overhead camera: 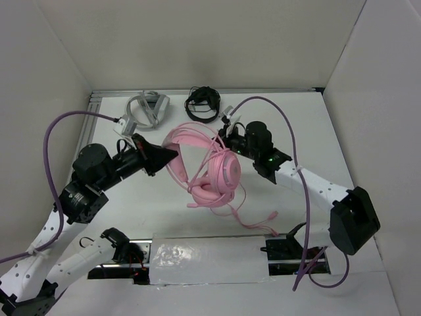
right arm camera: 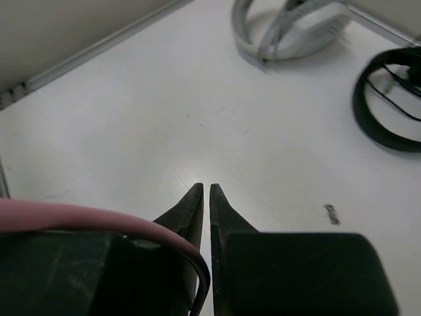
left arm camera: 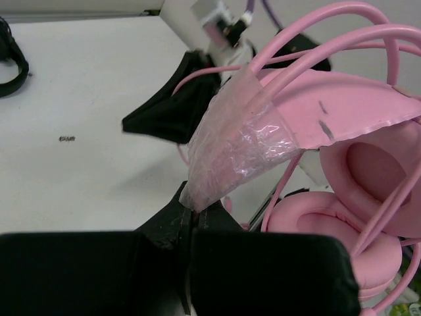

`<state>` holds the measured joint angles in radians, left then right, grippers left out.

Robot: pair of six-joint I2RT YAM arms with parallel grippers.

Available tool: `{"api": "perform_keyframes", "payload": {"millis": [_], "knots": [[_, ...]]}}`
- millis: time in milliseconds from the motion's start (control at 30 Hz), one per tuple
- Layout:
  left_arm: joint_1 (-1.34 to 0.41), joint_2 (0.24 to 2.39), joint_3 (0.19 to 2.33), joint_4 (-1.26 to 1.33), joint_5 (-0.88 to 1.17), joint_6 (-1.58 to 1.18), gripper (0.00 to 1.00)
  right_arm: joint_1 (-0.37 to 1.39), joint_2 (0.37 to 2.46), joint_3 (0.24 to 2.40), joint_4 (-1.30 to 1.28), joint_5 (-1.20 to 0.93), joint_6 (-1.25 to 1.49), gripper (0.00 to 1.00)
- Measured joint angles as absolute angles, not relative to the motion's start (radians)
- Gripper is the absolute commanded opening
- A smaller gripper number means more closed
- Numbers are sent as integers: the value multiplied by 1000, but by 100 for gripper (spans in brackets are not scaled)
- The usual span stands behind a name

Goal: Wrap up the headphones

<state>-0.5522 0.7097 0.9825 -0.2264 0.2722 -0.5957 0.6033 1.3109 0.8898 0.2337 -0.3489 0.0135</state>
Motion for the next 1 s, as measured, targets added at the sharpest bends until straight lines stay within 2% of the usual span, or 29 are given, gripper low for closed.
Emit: {"api": "perform_keyframes", "payload": {"millis": [367,767,933,967,1000], "knots": [[-553,791,1129,-233,128,-688,0,769,1550,884,477,-455,158,21],[-553,862,1248,-247,-199,-717,0,874,1570,714,601,-476,241,23],[-553,926,1305,-248,-348,-708,0,929,1595,660,634,-490,265,17],[-553,936,1316,-248,-372,-704,0,940,1605,660,640,-494,266,15],[-553,949,1330,-249,-396,-699,0,958,1613,659,645,-496,268,7]]}}
